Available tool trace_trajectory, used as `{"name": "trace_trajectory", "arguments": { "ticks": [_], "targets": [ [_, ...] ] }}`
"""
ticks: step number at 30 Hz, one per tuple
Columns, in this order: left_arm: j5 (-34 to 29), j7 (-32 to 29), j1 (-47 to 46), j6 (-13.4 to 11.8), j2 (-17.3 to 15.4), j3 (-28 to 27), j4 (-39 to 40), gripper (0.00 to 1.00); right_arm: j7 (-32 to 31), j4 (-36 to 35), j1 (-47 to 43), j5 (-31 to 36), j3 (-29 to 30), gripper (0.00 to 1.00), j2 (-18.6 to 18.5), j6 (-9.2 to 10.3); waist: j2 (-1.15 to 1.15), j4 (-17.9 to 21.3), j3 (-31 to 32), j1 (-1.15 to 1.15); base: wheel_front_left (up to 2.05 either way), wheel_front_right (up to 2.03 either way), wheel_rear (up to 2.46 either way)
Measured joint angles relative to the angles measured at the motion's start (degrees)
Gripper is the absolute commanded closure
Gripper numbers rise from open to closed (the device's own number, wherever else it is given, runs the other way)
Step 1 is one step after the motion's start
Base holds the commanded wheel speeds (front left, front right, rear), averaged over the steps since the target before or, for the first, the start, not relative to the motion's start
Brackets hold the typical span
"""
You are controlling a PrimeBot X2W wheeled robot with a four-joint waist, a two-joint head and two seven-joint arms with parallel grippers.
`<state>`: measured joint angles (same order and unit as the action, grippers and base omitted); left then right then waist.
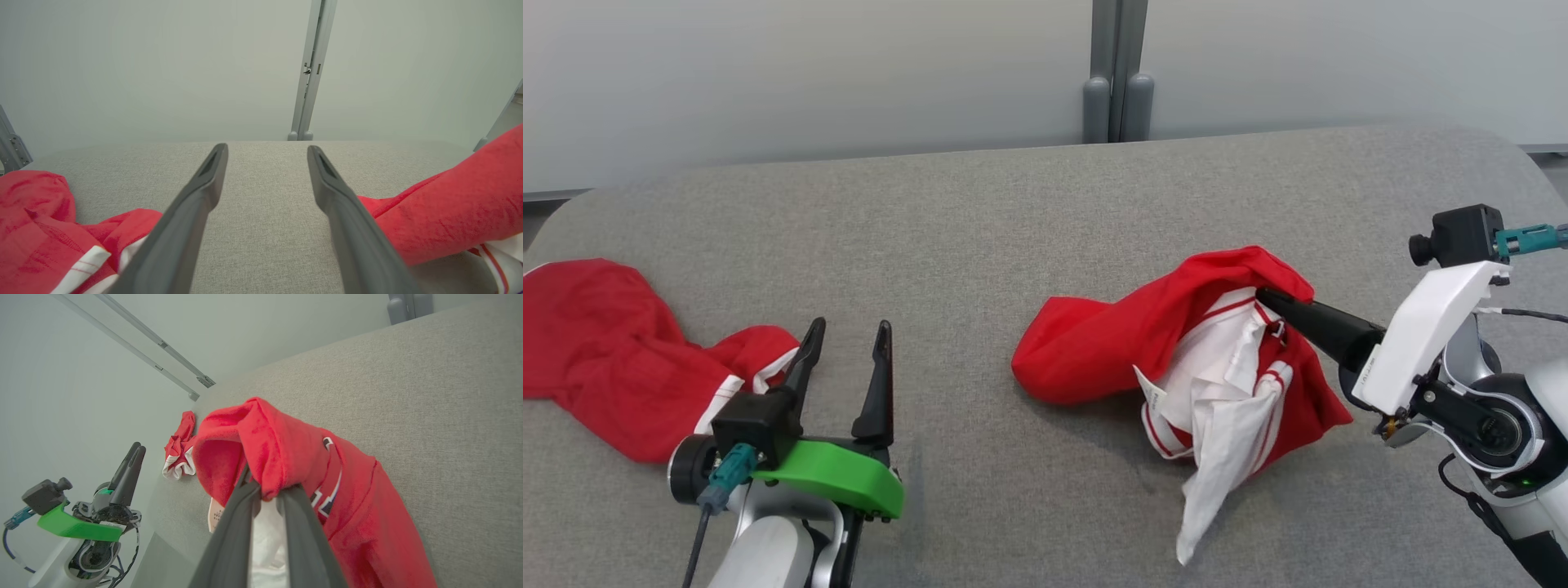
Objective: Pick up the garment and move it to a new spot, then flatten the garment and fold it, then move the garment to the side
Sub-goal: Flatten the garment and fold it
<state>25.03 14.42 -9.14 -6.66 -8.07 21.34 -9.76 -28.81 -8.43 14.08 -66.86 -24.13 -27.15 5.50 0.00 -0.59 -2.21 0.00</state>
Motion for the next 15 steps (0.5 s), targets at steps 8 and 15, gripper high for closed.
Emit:
{"name": "trace_trajectory", "arguments": {
  "ticks": [8, 15],
  "targets": [
    [0.00, -0.64, -0.26, 1.87, 1.93, 4.76, 0.87, 0.00, -0.68, 11.94, -3.10, 5.41, 0.35, 1.00, -2.61, 1.68, 0.00, 0.79, -1.73, 0.00, 0.00, 0.00, 0.00],
    [3.49, -3.44, -0.24, 7.16, 3.34, 9.54, 0.51, 0.00, 7.04, 20.16, -2.87, 12.06, 3.81, 1.00, -0.42, 1.74, 0.00, 0.36, -3.48, 0.00, 0.00, 0.00, 0.00]
  ]
}}
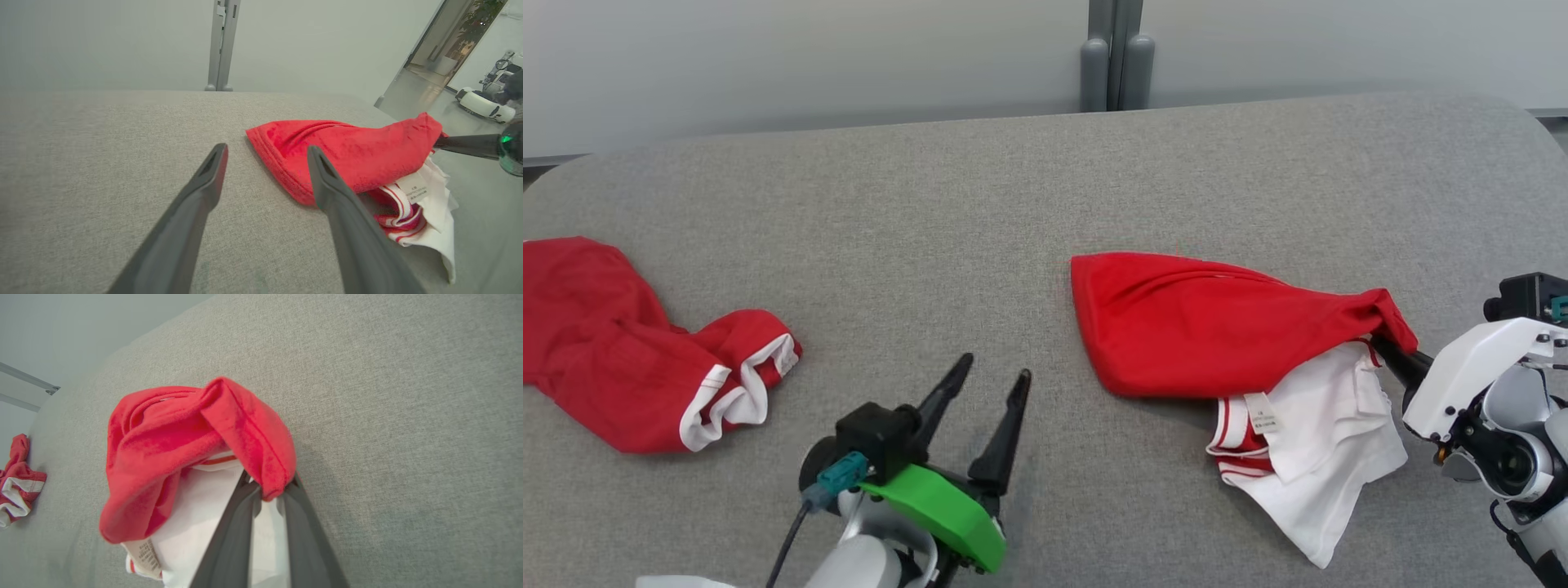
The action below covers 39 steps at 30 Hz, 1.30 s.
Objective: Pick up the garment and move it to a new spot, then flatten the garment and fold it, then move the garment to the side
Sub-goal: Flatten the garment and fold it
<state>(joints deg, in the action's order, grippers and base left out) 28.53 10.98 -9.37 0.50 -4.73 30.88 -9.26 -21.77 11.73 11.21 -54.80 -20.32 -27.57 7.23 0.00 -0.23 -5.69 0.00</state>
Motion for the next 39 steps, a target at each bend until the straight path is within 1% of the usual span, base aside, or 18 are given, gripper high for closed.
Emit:
{"name": "trace_trajectory", "arguments": {
  "ticks": [1, 2, 3, 4, 5, 6, 11, 13, 16, 20, 29, 35, 39],
  "targets": [
    [0.64, -0.47, 0.02, 0.71, 0.16, 0.81, -0.02, 0.00, 0.71, 0.71, 0.07, 0.66, 0.07, 1.00, 0.34, 0.00, 0.00, -0.01, -0.19, 0.00, 0.00, 0.00, 0.00],
    [1.08, -1.03, -0.01, 2.00, 0.35, 2.29, -0.02, 0.00, 2.61, 1.93, 0.20, 2.32, 0.32, 1.00, 1.11, 0.00, 0.00, 0.06, -0.63, 0.00, 0.00, 0.00, 0.00],
    [1.15, -1.46, -0.02, 2.75, 0.34, 2.86, -0.19, 0.00, 3.60, 2.75, 0.37, 3.01, 0.57, 0.76, 1.52, 0.00, 0.00, 0.12, -0.86, 0.00, 0.00, 0.00, 0.00],
    [1.18, -1.81, -0.04, 3.56, 0.34, 3.35, -0.42, 0.00, 4.65, 3.65, 0.64, 3.89, 0.69, 0.62, 1.79, 0.00, 0.00, 0.20, -1.08, 0.00, 0.00, 0.00, 0.00],
    [1.16, -1.94, -0.08, 4.07, 0.34, 3.86, -0.70, 0.00, 5.66, 4.35, 0.93, 5.34, 0.63, 0.44, 1.80, 0.00, 0.00, 0.31, -1.25, 0.00, 0.00, 0.00, 0.00],
    [1.18, -1.98, -0.12, 4.32, 0.35, 4.26, -0.98, 0.00, 6.69, 4.85, 1.37, 7.10, 0.41, 0.00, 1.69, 0.00, 0.00, 0.46, -1.41, 0.00, 0.00, 0.00, 0.00],
    [1.18, -3.00, -2.03, 4.64, 0.37, 5.58, -1.83, 0.00, 11.73, 4.83, 3.94, 13.74, -2.05, 0.00, 1.02, 0.00, 0.00, 1.61, -2.10, 0.00, 0.00, 0.00, 0.00],
    [1.13, -3.22, -2.48, 4.88, 0.36, 6.15, -2.16, 0.00, 12.57, 4.61, 4.21, 14.47, -2.54, 0.00, 1.13, -0.01, 0.00, 1.92, -2.21, 0.00, 0.00, 0.00, 0.00],
    [1.13, -3.92, -3.11, 5.31, 0.48, 7.70, -3.25, 0.00, 14.36, 3.69, 4.38, 15.91, -3.92, 0.00, 2.34, 0.00, 0.00, 3.01, -2.57, 0.00, 0.00, 0.00, 0.00],
    [1.07, -4.47, -4.02, 5.54, 0.58, 9.12, -4.95, 0.00, 16.27, 1.66, 4.28, 16.62, -5.33, 0.00, 4.25, -0.01, 0.00, 4.80, -3.12, 0.00, 0.00, 0.00, 0.00],
    [0.13, -4.98, -6.12, 5.61, 0.69, 10.13, -8.73, 0.00, 19.94, 0.02, 0.88, 17.07, -4.79, 0.00, 7.12, 0.00, 0.00, 9.87, -5.01, 0.00, 0.00, 0.00, 0.00],
    [-3.11, -3.50, -9.85, 5.61, 0.42, 9.82, -10.33, 0.00, 22.58, -2.40, 0.04, 18.69, -5.05, 0.00, 8.95, 0.00, 0.00, 13.43, -6.78, 0.00, 0.00, 0.00, 0.00],
    [-4.34, -2.79, -11.82, 5.61, 0.29, 9.77, -11.43, 0.00, 23.26, -4.54, -0.90, 19.03, -7.21, 0.00, 11.16, 0.00, 0.00, 15.44, -7.96, 0.01, 0.00, 0.00, 0.00]
  ]
}}
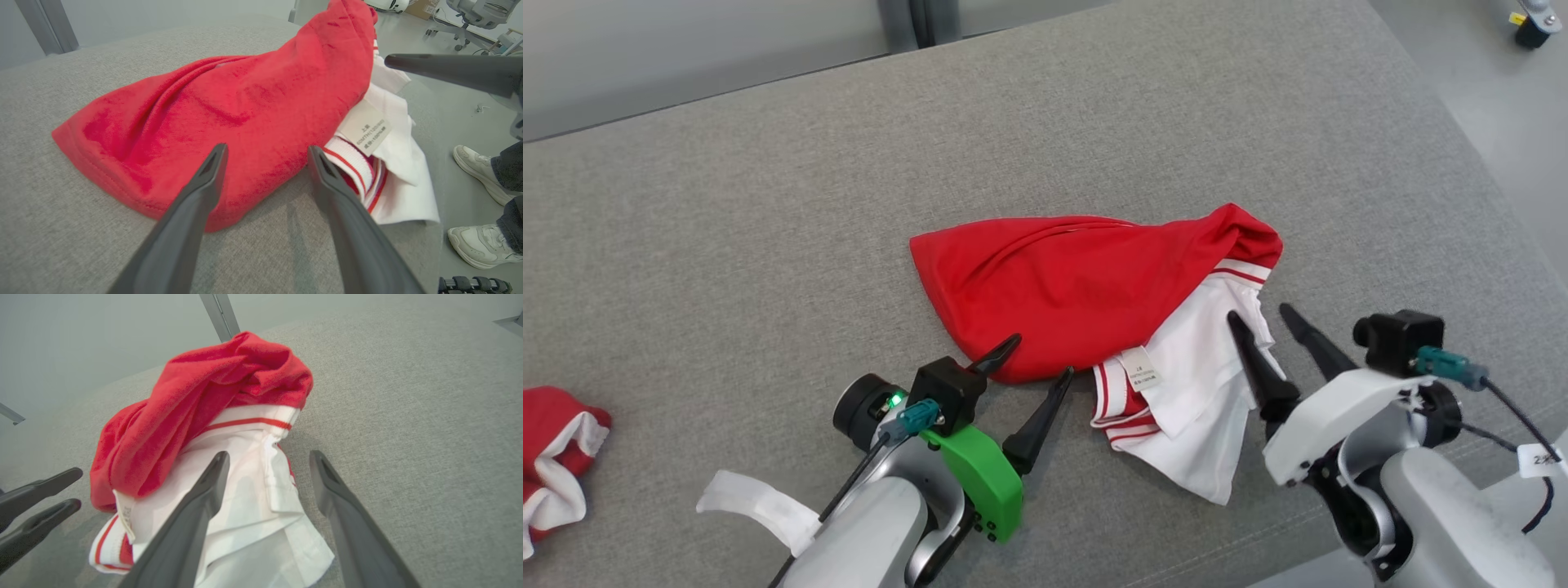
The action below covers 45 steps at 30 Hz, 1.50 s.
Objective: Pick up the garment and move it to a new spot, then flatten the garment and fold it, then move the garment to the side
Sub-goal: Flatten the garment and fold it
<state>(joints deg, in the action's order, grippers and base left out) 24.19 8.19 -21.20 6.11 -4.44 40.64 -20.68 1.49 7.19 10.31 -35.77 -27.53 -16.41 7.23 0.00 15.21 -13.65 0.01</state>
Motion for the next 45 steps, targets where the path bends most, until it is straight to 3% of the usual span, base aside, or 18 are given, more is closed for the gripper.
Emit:
{"name": "trace_trajectory", "arguments": {
  "ticks": [16, 17, 18, 20, 21, 22, 32, 40, 45],
  "targets": [
    [-1.70, 2.32, -4.20, -0.24, -0.37, -0.96, -6.82, 0.00, -0.01, -2.75, -4.10, 1.05, -6.25, 0.00, 3.28, 0.00, 0.00, 2.11, -2.43, 0.00, 0.00, 0.00, 0.00],
    [-1.70, 2.47, -4.54, -0.34, -0.37, -1.11, -7.21, 0.51, 0.00, -2.91, -4.16, 1.05, -6.34, 0.00, 3.39, 0.00, 0.00, 2.16, -2.43, 0.00, 0.00, 0.00, 0.00],
    [-1.71, 2.55, -4.84, -0.36, -0.37, -1.33, -7.61, 0.64, 0.01, -3.11, -4.25, 1.14, -6.33, 0.00, 3.41, 0.00, 0.00, 2.23, -2.43, 0.00, 0.00, 0.00, 0.00],
    [-1.77, 2.94, -5.28, -0.59, -0.38, -1.60, -8.48, 0.76, 0.08, -3.41, -4.50, 1.69, -6.24, 0.00, 3.19, 0.00, 0.00, 2.42, -2.43, 0.00, 0.00, 0.00, 0.00],
    [-1.77, 3.04, -5.31, -0.79, -0.43, -1.87, -8.67, 0.96, 0.08, -3.59, -4.53, 1.92, -6.22, 0.00, 3.11, 0.00, 0.00, 2.59, -2.43, 0.00, 0.00, 0.00, 0.00],
    [-1.77, 3.09, -5.36, -0.94, -0.43, -1.96, -8.90, 1.00, 0.19, -3.77, -4.55, 2.20, -6.09, 0.00, 3.01, 0.00, 0.00, 2.81, -2.44, 0.00, 0.00, 0.00, 0.00],
    [-0.29, 4.53, -10.31, -1.07, 0.11, -5.35, -8.31, 1.00, 1.38, -4.00, -5.89, 3.69, -1.97, 0.00, 2.02, 0.00, 0.00, 4.05, -3.12, 0.00, 0.00, 0.00, 0.00],
    [1.72, 4.44, -14.26, -0.71, 0.23, -7.19, -7.03, 1.00, 1.47, -5.26, -7.69, 2.54, -4.68, 0.00, 3.92, -0.03, 0.00, 2.23, -3.29, -0.01, 0.00, 0.00, 0.00],
    [4.01, 1.41, -14.66, -0.31, 0.33, -7.16, -8.12, 1.00, 0.40, -5.26, -8.88, 1.81, -6.69, 0.00, 4.30, -0.26, 0.00, 1.19, -3.09, -0.01, 0.00, 0.00, 0.00]
  ]
}}
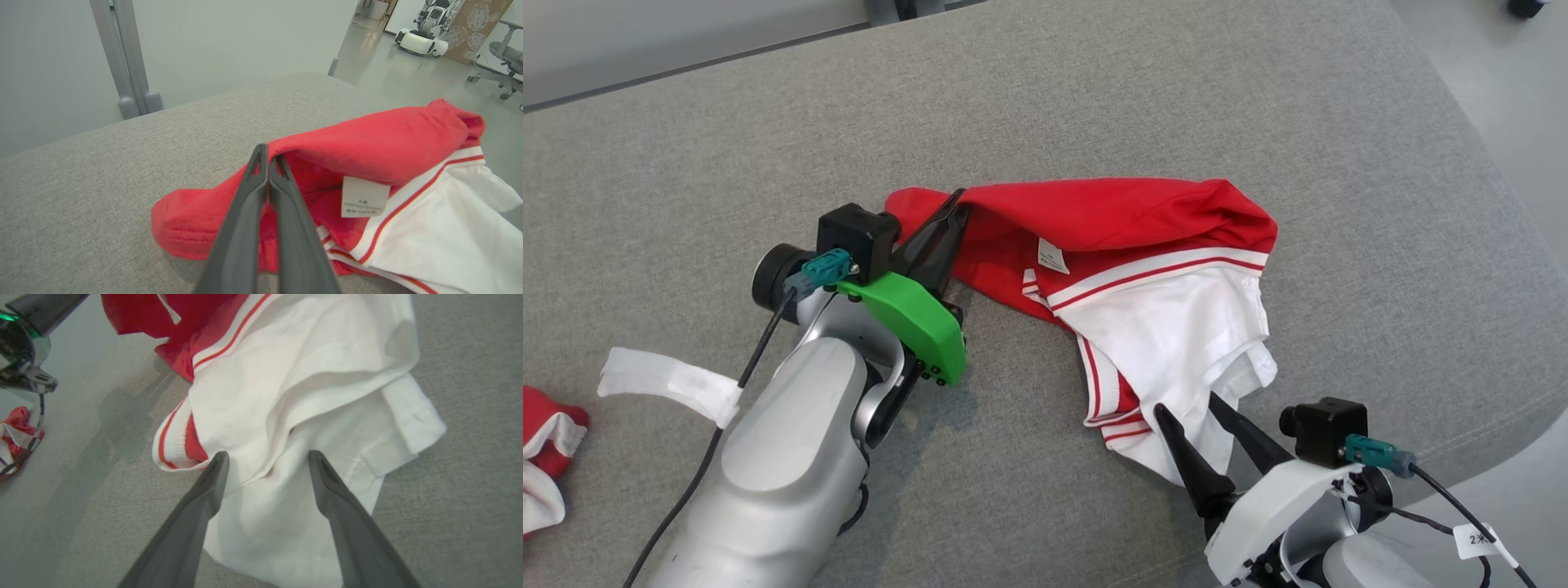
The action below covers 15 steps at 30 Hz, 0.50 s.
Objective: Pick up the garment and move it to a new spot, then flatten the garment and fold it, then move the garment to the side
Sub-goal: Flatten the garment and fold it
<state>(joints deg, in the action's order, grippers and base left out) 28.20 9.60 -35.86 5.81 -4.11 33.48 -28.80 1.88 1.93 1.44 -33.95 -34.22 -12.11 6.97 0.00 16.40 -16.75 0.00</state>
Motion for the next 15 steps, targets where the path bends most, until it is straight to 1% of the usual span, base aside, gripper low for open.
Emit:
{"name": "trace_trajectory", "arguments": {
  "ticks": [4, 9, 15],
  "targets": [
    [0.05, -2.50, -0.11, 0.24, -0.19, 0.38, -0.80, 1.00, -0.27, -0.12, 0.01, 0.02, -0.62, 0.00, 0.55, -0.42, 0.00, -0.05, 0.12, 0.00, 0.00, 0.00, 0.00],
    [0.53, -3.57, -0.98, 0.35, -0.29, 0.56, -0.87, 1.00, -0.43, -0.58, 0.10, 0.36, -1.21, 0.00, 0.52, -0.55, 0.00, 0.06, 0.20, 0.00, 0.00, 0.00, 0.00],
    [1.60, -4.02, -1.27, 0.51, -0.55, 0.47, -0.69, 1.00, -0.41, -2.14, 0.12, 2.24, 0.19, 0.00, -1.01, -0.47, 0.00, 0.31, 0.45, 0.00, 0.00, 0.00, 0.00]
  ]
}}
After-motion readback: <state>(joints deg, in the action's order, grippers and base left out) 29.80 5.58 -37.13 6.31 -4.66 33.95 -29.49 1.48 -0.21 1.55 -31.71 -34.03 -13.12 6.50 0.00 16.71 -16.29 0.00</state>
